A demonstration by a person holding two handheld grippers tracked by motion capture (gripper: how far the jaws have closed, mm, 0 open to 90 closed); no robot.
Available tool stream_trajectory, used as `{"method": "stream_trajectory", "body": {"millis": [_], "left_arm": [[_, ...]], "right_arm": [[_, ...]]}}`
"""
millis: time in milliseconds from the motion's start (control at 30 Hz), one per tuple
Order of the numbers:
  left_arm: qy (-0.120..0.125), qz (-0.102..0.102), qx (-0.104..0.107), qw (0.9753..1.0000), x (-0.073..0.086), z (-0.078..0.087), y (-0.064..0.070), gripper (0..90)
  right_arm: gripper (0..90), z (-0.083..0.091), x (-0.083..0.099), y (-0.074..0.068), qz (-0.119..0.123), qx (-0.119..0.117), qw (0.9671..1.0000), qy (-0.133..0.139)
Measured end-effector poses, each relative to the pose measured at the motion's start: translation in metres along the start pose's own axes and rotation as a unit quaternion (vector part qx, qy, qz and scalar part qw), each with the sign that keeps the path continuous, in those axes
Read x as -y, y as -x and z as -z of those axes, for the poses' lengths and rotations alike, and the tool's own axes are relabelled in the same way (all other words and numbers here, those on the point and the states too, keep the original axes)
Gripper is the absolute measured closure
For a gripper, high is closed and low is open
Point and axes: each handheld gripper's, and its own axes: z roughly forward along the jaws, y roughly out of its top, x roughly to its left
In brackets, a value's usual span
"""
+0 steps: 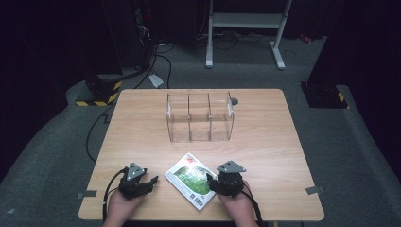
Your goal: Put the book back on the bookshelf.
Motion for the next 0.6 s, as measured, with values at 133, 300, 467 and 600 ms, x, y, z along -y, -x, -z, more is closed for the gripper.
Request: {"method": "stream_trajectory", "body": {"millis": [133,300,467,600], "left_arm": [[0.028,0.001,0.002,0.9996,-0.015,-0.005,0.001,59.9],[0.018,-0.013,-0.003,0.9997,-0.025,-0.02,0.008,70.8],[0.003,-0.018,0.001,0.9998,-0.026,-0.028,0.011,74.0],[0.0,-0.023,0.003,0.9997,-0.028,-0.032,0.016,74.3]], "right_arm": [[40.0,0.017,0.015,0.01,-0.014,0.025,0.9996,0.004],[46.1,0.031,0.031,0.017,-0.025,0.045,0.9986,-0.006],[50.0,0.031,0.038,0.014,-0.021,0.041,0.9986,-0.026],[51.1,0.027,0.039,0.009,-0.023,0.039,0.9982,-0.04]]}}
